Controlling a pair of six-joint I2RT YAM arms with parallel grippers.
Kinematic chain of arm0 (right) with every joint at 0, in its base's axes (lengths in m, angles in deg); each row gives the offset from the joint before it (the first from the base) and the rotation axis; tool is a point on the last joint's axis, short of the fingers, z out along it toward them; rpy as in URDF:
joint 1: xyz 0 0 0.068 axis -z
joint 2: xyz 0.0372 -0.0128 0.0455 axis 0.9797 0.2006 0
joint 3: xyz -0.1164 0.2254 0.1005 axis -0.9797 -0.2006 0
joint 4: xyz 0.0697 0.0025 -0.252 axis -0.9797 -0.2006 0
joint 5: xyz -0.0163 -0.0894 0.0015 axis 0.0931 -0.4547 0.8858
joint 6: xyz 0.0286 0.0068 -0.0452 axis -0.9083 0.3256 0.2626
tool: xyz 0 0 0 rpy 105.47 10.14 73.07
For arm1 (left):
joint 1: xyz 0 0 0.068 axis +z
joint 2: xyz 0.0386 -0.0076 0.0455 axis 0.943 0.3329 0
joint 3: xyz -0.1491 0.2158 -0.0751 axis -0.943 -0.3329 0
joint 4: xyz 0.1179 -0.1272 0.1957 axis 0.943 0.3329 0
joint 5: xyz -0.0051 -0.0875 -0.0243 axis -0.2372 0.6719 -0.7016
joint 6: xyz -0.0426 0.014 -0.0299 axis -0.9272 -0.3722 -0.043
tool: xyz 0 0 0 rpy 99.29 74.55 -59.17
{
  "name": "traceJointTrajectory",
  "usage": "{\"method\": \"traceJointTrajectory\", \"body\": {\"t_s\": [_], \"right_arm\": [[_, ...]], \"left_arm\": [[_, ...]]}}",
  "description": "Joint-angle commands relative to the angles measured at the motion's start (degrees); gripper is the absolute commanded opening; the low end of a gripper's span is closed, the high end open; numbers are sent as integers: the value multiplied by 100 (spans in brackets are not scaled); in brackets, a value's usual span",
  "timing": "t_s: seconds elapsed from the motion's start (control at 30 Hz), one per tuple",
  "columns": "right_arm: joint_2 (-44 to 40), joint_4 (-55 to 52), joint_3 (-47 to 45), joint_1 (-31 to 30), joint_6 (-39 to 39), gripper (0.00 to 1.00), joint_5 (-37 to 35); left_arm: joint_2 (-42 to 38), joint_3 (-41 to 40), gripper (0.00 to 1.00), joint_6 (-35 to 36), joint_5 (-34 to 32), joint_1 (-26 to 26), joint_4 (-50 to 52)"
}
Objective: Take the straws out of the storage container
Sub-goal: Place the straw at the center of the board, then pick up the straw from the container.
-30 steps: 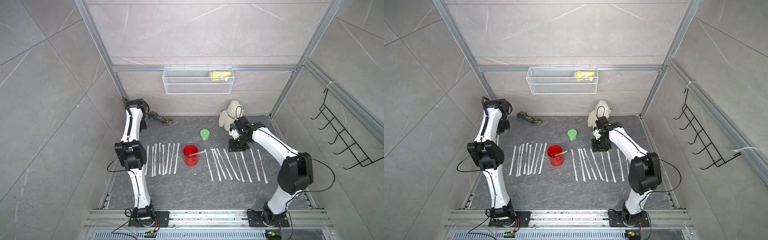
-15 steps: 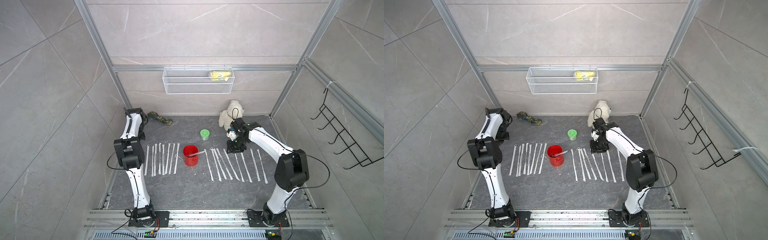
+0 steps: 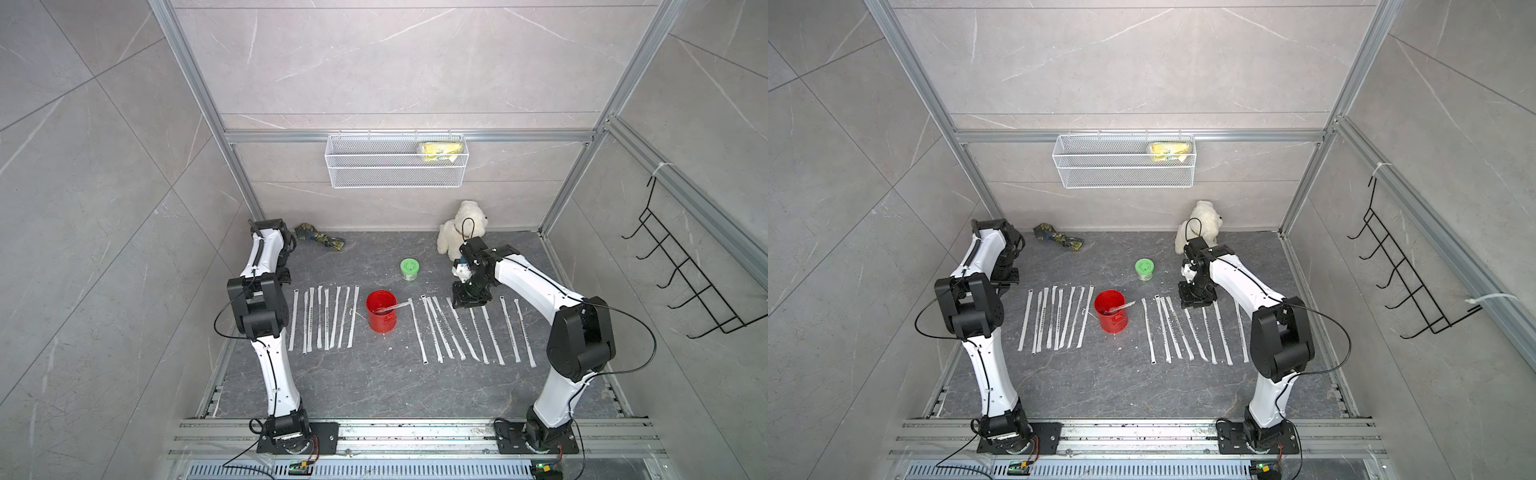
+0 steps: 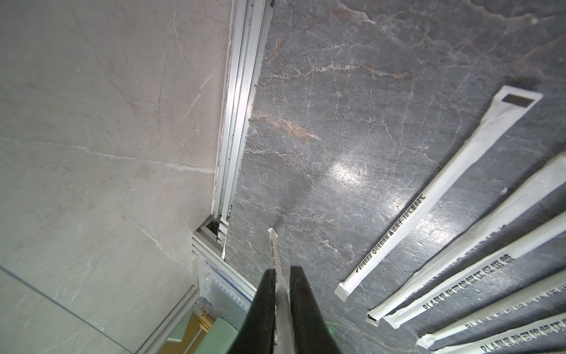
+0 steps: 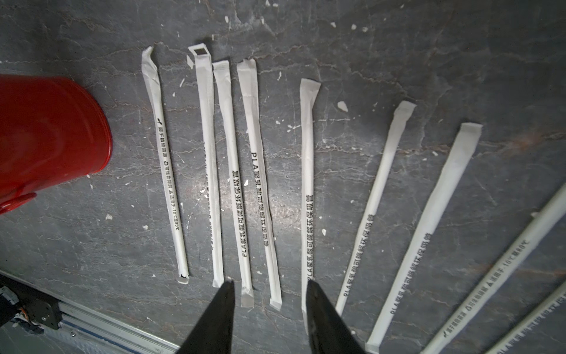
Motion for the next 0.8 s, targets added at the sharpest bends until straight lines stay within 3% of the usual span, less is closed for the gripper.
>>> {"method": "traceJointTrajectory", "body": {"t_s": [0.0, 0.37, 0.5, 0.6, 0.67, 0.77], "right_arm": [[31, -81, -33, -45, -64, 42, -119], [-89, -165, -16, -45, -122, 42, -185], [-173, -125, -42, -51, -204, 42, -205], [-302, -29, -72, -53, -294, 42, -202], [-393, 28, -84, -52, -355, 43, -191], [-517, 89, -132, -54, -419, 43, -189]], "left_arm": [[52, -35, 21, 132, 38, 51, 67], [-44, -66, 30, 101, 116, 68, -123], [-819, -416, 32, 86, 1250, -13, -723], [-2057, -1287, 39, 99, 2594, -298, -1870], [-2991, -1990, 47, 98, 3354, -671, -2798], [-3874, -2636, 60, 252, 3852, -1519, -3508]]}}
